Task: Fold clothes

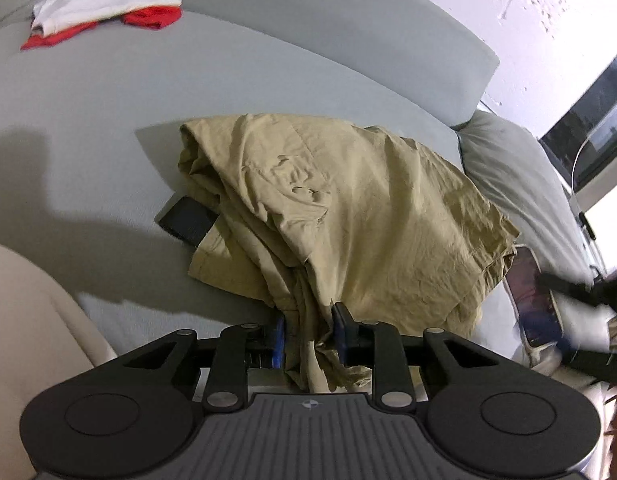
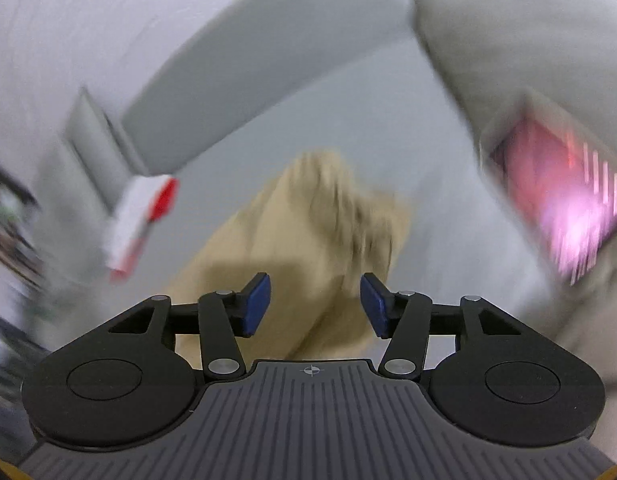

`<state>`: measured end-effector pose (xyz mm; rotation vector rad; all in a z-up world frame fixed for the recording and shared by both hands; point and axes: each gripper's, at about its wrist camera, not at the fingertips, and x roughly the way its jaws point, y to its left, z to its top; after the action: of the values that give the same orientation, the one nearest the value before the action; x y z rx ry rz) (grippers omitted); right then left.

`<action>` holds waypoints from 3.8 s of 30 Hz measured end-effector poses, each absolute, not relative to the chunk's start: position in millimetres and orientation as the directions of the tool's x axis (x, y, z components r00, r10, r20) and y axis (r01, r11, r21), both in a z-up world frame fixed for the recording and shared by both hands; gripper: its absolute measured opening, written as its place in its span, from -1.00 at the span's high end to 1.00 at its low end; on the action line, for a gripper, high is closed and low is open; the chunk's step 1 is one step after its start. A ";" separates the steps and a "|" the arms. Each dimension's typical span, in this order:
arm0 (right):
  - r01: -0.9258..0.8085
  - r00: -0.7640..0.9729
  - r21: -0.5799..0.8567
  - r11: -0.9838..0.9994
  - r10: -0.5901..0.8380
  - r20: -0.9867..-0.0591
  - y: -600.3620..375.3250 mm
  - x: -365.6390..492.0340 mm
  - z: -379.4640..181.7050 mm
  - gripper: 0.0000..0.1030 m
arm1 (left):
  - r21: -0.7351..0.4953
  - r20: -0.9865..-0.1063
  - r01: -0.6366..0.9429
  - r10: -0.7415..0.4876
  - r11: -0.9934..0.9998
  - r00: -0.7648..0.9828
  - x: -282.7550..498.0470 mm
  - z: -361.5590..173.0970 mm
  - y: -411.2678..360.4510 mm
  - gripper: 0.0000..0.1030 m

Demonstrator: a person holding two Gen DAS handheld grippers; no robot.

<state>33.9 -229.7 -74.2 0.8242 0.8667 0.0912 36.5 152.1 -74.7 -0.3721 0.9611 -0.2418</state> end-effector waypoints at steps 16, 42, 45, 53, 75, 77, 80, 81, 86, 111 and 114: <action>0.222 0.696 0.884 0.410 0.568 -0.439 -178.2 47.8 -176.2 0.11 | -0.537 -0.728 -0.041 -0.439 0.843 0.526 38.2 -85.6 169.7 0.43; 0.208 0.616 0.680 0.703 0.446 -0.649 -213.8 60.2 -146.4 0.83 | -0.484 -0.722 0.214 -0.525 0.849 0.450 117.2 -60.4 148.6 -0.43; 0.216 0.619 0.700 0.681 0.459 -0.637 -223.0 52.2 -152.2 0.83 | -0.527 -0.736 0.181 -0.553 0.830 0.391 122.4 -80.1 151.0 0.19; 0.085 0.670 0.468 0.879 0.297 -0.680 -193.3 71.0 -105.7 0.86 | -0.596 -0.652 0.036 -0.510 0.802 0.562 46.8 -58.3 173.1 0.64; 0.052 0.578 0.453 0.890 0.343 -0.741 -176.1 110.5 -127.8 0.68 | -0.213 -0.646 0.268 -0.342 0.939 0.683 15.8 -32.0 116.9 0.91; 0.057 0.580 0.469 0.881 0.353 -0.734 -179.5 109.6 -128.9 0.68 | -0.186 -0.714 0.287 -0.331 0.939 0.617 16.4 -54.9 111.4 0.92; 0.060 0.586 0.483 0.873 0.361 -0.725 -182.6 106.8 -129.5 0.65 | -0.209 -0.711 0.267 -0.333 0.941 0.619 8.9 -64.0 123.5 0.85; 0.061 0.588 0.488 0.871 0.364 -0.722 -183.6 105.8 -129.6 0.63 | -0.239 -0.718 0.246 -0.342 0.939 0.607 12.0 -64.9 127.3 0.84; 0.093 0.580 0.451 0.887 0.321 -0.749 -187.1 93.1 -110.5 -0.05 | -0.268 -0.730 0.224 -0.350 0.937 0.587 16.4 -71.4 133.3 0.81; -0.315 0.621 0.048 0.948 0.244 -0.745 -142.7 7.7 -88.4 0.85 | -0.243 -0.794 0.258 -0.344 0.935 0.502 18.2 -58.6 133.1 0.84; -0.269 0.608 0.129 0.954 0.272 -0.746 -160.8 6.3 -74.5 0.66 | -0.288 -0.770 0.295 -0.403 0.911 0.495 8.9 -40.5 146.9 0.81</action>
<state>6.3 -160.8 -74.5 0.0037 0.8621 0.3130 8.9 146.9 -40.5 -0.1236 0.9645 -0.4246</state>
